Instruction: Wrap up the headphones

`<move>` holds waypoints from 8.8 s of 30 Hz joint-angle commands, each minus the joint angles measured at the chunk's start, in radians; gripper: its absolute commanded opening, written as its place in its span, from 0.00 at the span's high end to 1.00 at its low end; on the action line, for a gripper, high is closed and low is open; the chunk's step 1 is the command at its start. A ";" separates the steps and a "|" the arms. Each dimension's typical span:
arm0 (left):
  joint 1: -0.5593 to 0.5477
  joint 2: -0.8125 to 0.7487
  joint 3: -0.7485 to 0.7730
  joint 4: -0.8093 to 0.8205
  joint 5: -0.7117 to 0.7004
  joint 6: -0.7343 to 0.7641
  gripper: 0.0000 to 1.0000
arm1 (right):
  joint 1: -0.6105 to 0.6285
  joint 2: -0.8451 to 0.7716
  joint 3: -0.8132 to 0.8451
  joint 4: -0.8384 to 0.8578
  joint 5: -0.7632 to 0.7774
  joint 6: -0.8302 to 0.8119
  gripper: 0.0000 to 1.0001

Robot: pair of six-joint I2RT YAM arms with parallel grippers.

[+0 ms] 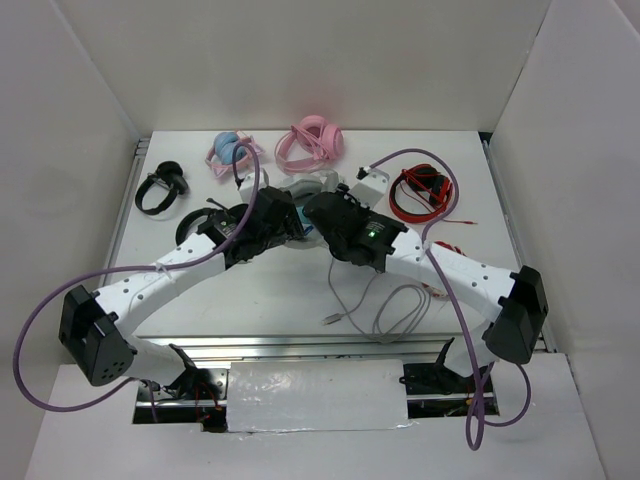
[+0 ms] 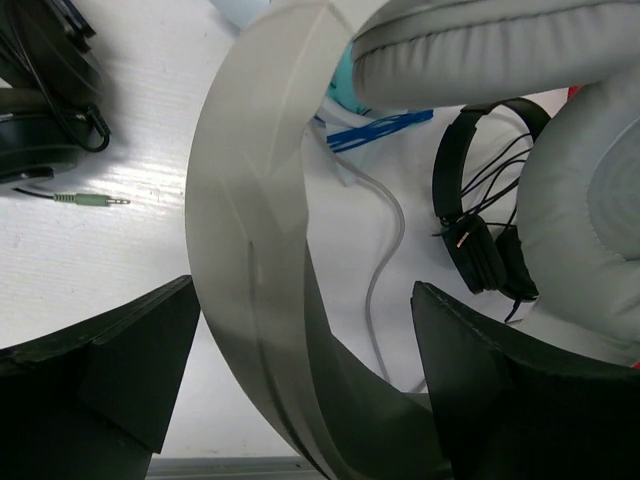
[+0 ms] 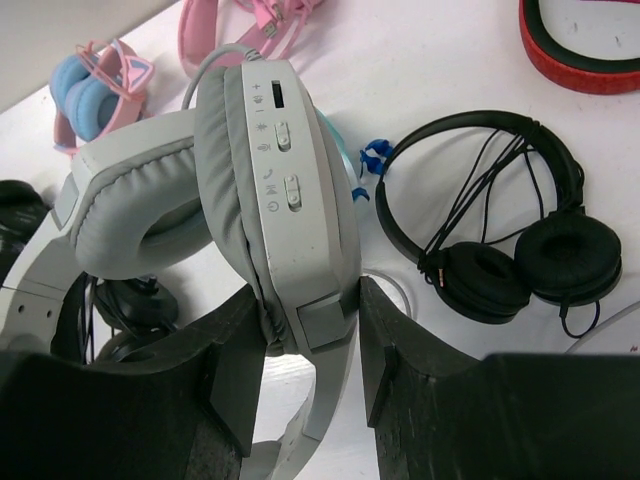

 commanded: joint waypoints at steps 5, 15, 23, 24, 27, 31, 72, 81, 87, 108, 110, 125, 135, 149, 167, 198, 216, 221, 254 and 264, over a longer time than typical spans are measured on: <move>0.006 -0.007 0.036 -0.048 -0.009 -0.049 0.01 | 0.054 -0.013 0.040 0.080 0.154 0.046 1.00; 0.031 -0.067 -0.050 0.005 0.068 -0.069 0.40 | 0.077 0.021 0.062 -0.005 0.237 0.100 1.00; 0.046 -0.050 -0.033 0.013 0.071 -0.038 0.98 | 0.091 -0.011 0.011 0.128 0.016 -0.024 0.93; 0.063 -0.041 -0.012 0.001 0.065 -0.020 1.00 | 0.096 -0.060 -0.047 0.201 -0.031 -0.109 0.85; 0.118 -0.029 0.022 0.016 0.089 0.045 1.00 | 0.088 -0.193 -0.174 0.300 -0.241 -0.200 0.26; 0.201 0.002 0.113 -0.008 0.129 0.150 1.00 | 0.074 -0.383 -0.291 0.413 -0.434 -0.428 0.00; 0.459 -0.062 0.988 -0.171 0.493 0.524 1.00 | -0.285 0.000 -0.664 0.941 -1.118 -0.704 1.00; 0.519 -0.081 0.615 -0.024 0.476 0.448 1.00 | -0.387 -0.428 -0.707 0.659 -0.937 -0.665 1.00; 0.565 -0.019 0.458 0.082 0.579 0.416 1.00 | -0.388 -0.556 -0.655 0.426 -0.848 -0.692 1.00; 0.364 0.234 0.268 0.090 0.203 0.508 1.00 | 0.240 -0.395 -0.019 -0.054 -0.515 -1.234 1.00; 0.329 0.234 0.225 0.133 0.203 0.557 1.00 | 0.252 -0.344 0.043 -0.094 -0.475 -1.294 1.00; -0.090 -0.036 -0.161 0.320 0.162 0.813 1.00 | -0.184 -0.296 0.277 -0.062 -0.708 -1.609 1.00; -0.164 -0.286 -0.189 0.328 0.249 0.835 1.00 | -0.501 -0.131 0.264 0.013 -1.105 -1.531 1.00; -0.179 -0.426 0.036 0.296 0.412 0.751 1.00 | -0.469 -0.089 -0.099 0.275 -1.446 -1.408 0.93; -0.178 -0.210 0.748 0.026 0.180 0.744 1.00 | -0.332 -0.024 -0.599 0.974 -1.650 -0.976 0.60; 0.583 0.152 0.481 0.050 0.617 0.547 1.00 | 0.128 -0.838 -0.762 0.432 -0.223 -0.764 1.00; 0.470 -0.225 -0.002 0.234 0.906 0.425 1.00 | -0.683 -0.649 -0.790 0.772 -0.701 -0.675 1.00; 0.411 -0.248 -0.126 0.245 0.898 0.438 1.00 | -0.840 -0.596 -0.715 0.789 -0.711 -0.656 1.00; 0.569 -0.101 0.361 0.044 0.679 0.355 1.00 | -0.859 -0.447 -0.797 0.716 -0.806 -0.645 1.00; 0.698 0.079 0.475 -0.031 0.592 0.260 1.00 | -0.512 -0.675 -0.802 0.509 -0.649 -0.718 1.00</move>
